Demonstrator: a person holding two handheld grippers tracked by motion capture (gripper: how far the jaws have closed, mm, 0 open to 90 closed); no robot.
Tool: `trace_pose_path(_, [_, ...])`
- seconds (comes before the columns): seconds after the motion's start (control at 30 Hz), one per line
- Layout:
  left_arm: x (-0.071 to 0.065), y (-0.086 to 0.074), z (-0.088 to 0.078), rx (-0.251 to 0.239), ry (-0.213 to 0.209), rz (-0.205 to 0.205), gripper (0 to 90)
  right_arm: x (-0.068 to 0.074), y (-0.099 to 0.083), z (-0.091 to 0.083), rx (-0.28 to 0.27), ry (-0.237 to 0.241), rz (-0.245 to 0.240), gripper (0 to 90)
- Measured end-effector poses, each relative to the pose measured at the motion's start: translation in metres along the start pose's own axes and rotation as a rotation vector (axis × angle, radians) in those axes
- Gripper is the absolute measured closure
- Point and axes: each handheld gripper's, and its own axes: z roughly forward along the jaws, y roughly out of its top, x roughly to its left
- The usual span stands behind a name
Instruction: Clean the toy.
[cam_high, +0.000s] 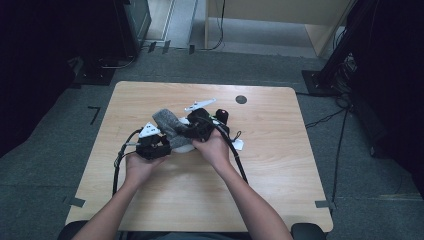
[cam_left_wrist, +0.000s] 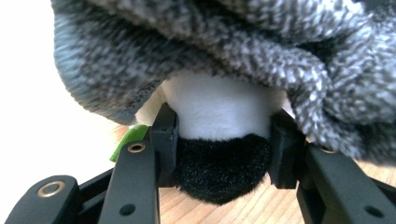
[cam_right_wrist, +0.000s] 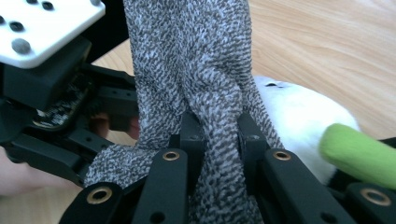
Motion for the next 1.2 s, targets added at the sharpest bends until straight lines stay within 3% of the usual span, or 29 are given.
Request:
trace_pose_path(0.23, [0.001, 0.0, 0.0, -0.002, -0.003, 0.001, 55.2, -0.009, -0.006, -0.014, -0.005, -0.057, -0.005, 78.2])
trace_pose_path(0.5, [0.002, 0.0, 0.0, -0.004, -0.01, -0.005, 55.2, -0.024, -0.015, -0.038, -0.002, -0.089, 0.005, 78.5])
trace_pose_path(0.73, [0.002, 0.0, 0.0, -0.003, -0.012, -0.001, 55.3, -0.04, -0.024, -0.064, -0.005, -0.17, 0.024, 78.5])
trace_pose_path(0.9, [0.001, 0.0, 0.001, -0.011, -0.014, 0.002, 55.2, -0.054, -0.03, -0.075, -0.004, -0.179, 0.059, 78.4])
trace_pose_path(1.2, [0.001, 0.0, 0.0, -0.011, -0.017, 0.003, 55.2, -0.06, -0.031, -0.084, -0.019, -0.201, 0.072, 78.2])
